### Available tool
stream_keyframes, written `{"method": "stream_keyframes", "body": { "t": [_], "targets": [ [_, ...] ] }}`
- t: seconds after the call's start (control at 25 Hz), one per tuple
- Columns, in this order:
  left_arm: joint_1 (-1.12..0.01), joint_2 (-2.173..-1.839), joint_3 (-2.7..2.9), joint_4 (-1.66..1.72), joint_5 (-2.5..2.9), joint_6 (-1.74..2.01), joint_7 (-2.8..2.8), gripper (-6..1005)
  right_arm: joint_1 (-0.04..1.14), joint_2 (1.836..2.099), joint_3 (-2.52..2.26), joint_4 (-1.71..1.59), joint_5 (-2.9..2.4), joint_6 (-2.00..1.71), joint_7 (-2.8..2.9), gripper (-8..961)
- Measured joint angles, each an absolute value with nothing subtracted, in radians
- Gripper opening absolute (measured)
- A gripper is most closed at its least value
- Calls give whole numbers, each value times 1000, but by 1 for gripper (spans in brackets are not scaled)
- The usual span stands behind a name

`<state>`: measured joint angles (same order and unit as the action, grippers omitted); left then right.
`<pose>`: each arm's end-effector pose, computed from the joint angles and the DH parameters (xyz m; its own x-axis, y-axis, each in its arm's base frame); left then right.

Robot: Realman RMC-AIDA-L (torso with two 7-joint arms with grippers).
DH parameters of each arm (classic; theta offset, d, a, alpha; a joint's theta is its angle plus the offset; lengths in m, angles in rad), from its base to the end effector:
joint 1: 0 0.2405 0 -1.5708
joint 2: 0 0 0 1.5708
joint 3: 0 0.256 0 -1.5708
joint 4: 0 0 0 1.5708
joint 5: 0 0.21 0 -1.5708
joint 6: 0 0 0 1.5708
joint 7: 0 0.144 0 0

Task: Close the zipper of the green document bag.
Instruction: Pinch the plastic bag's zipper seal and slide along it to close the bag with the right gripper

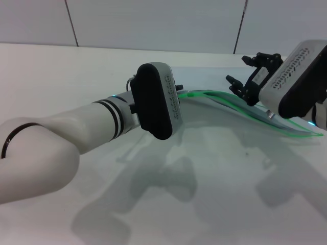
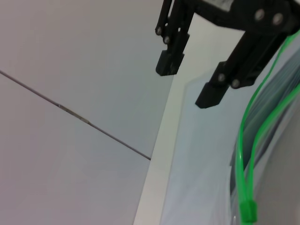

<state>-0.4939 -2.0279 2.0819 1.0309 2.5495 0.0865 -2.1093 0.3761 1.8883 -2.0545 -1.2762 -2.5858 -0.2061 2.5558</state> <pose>-0.1723 0.3840 -0.0928 0.9429 -0.2475 -0.2230 -0.3300 -0.6026 -0.7267 0.1849 0.3780 -0.0370 0.9988 -0.0133 -0.0472 -0.0452 -0.6232 -0.7808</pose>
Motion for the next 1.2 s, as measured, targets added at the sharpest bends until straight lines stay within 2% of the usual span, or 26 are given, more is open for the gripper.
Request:
{"method": "stream_keyframes", "body": {
  "t": [0.24, 0.48, 0.88, 1.0, 1.12, 1.2],
  "targets": [
    [-494, -2028, 2081, 1032, 2549, 89, -2109, 55, 324, 1895, -2044, -1410, -2582, -273, 2485, 521],
    [-494, -2028, 2082, 1032, 2549, 89, -2109, 55, 289, 1920, -2047, -1513, -2578, -364, 2397, 521],
    [-494, -2028, 2082, 1032, 2549, 89, -2108, 55, 289, 1953, -1964, -1497, -2351, -489, 2144, 521],
    [-494, -2028, 2082, 1032, 2549, 89, -2108, 55, 287, 1975, -1909, -1486, -2223, -539, 2009, 521],
    [-494, -2028, 2082, 1032, 2549, 89, -2107, 55, 276, 2015, -1854, -1472, -2144, -585, 1873, 521],
    [-494, -2028, 2082, 1032, 2549, 89, -2107, 55, 269, 2029, -1841, -1469, -2140, -597, 1834, 521]
  ]
}}
